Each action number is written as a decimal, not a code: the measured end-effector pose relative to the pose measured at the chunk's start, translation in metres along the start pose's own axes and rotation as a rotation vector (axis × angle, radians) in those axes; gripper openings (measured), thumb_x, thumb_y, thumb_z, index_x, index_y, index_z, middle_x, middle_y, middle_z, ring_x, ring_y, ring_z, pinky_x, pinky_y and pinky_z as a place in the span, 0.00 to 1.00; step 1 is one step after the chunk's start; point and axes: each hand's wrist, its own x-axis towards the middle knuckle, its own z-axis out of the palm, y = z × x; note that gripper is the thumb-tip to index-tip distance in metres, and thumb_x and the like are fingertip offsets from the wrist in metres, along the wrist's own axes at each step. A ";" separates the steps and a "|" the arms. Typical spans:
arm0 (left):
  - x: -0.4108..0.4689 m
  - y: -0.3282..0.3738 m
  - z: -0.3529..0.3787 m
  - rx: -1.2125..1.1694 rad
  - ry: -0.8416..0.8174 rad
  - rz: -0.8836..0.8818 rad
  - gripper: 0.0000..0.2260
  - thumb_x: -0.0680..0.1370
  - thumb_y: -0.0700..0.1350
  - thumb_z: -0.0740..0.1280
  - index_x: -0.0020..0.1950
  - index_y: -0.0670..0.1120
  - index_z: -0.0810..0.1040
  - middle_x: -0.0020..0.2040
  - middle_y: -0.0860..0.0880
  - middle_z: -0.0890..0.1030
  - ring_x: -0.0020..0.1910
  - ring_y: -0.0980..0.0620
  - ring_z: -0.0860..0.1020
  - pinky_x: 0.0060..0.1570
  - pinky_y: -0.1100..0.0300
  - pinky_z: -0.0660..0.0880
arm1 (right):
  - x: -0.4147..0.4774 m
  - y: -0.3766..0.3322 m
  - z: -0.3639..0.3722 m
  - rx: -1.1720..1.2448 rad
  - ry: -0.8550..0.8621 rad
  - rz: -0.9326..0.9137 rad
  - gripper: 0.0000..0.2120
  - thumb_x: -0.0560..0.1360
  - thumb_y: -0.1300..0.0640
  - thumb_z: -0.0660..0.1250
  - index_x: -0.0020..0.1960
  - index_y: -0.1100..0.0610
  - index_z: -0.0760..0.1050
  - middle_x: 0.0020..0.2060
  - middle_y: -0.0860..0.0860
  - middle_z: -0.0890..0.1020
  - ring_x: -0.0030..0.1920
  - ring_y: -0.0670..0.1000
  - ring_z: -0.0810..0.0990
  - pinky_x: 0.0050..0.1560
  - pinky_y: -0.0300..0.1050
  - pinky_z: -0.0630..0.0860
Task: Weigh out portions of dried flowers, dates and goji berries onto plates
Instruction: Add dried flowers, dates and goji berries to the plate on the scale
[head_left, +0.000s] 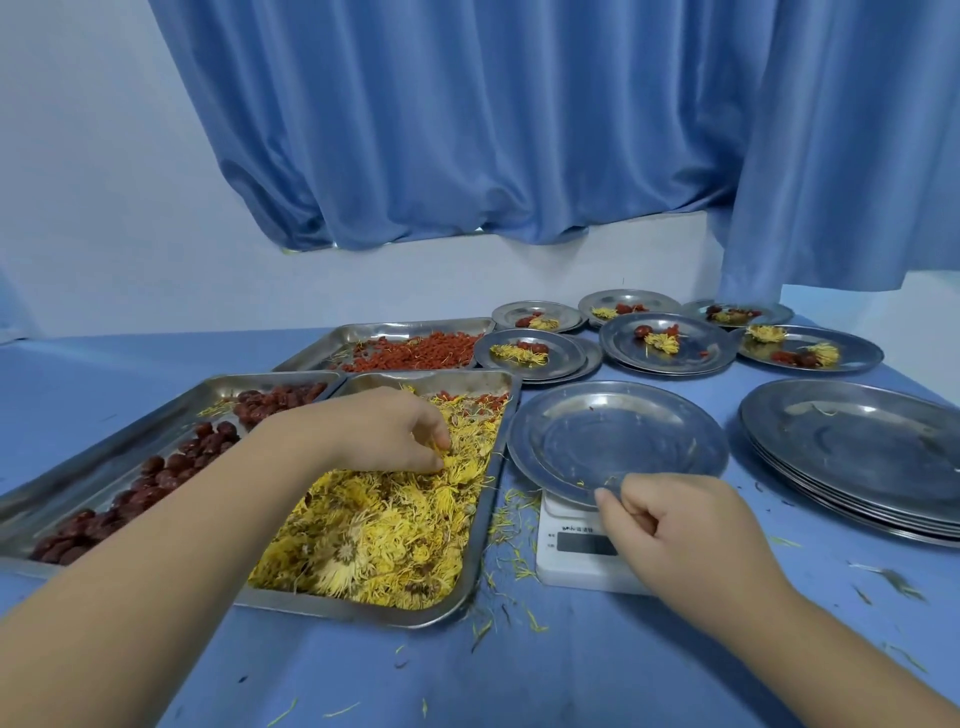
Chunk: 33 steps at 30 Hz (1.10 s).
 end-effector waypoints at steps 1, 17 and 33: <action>0.001 0.002 0.002 -0.001 0.008 0.010 0.13 0.77 0.54 0.68 0.60 0.54 0.78 0.57 0.54 0.78 0.57 0.54 0.76 0.60 0.52 0.74 | 0.000 0.000 -0.001 0.009 0.008 -0.002 0.27 0.71 0.56 0.70 0.27 0.52 0.52 0.20 0.47 0.57 0.23 0.49 0.59 0.25 0.44 0.60; -0.003 0.019 0.012 0.057 0.019 0.140 0.07 0.77 0.55 0.68 0.50 0.55 0.82 0.47 0.61 0.81 0.48 0.62 0.77 0.52 0.57 0.74 | -0.001 0.000 -0.010 0.041 0.032 -0.006 0.26 0.73 0.54 0.67 0.27 0.52 0.53 0.20 0.47 0.60 0.24 0.51 0.64 0.26 0.47 0.64; -0.017 0.019 0.011 0.222 0.226 0.126 0.04 0.76 0.53 0.67 0.45 0.53 0.75 0.44 0.58 0.76 0.44 0.56 0.76 0.45 0.55 0.78 | -0.001 0.002 -0.010 0.065 0.051 -0.018 0.26 0.72 0.55 0.68 0.27 0.52 0.52 0.20 0.47 0.58 0.24 0.51 0.63 0.26 0.47 0.64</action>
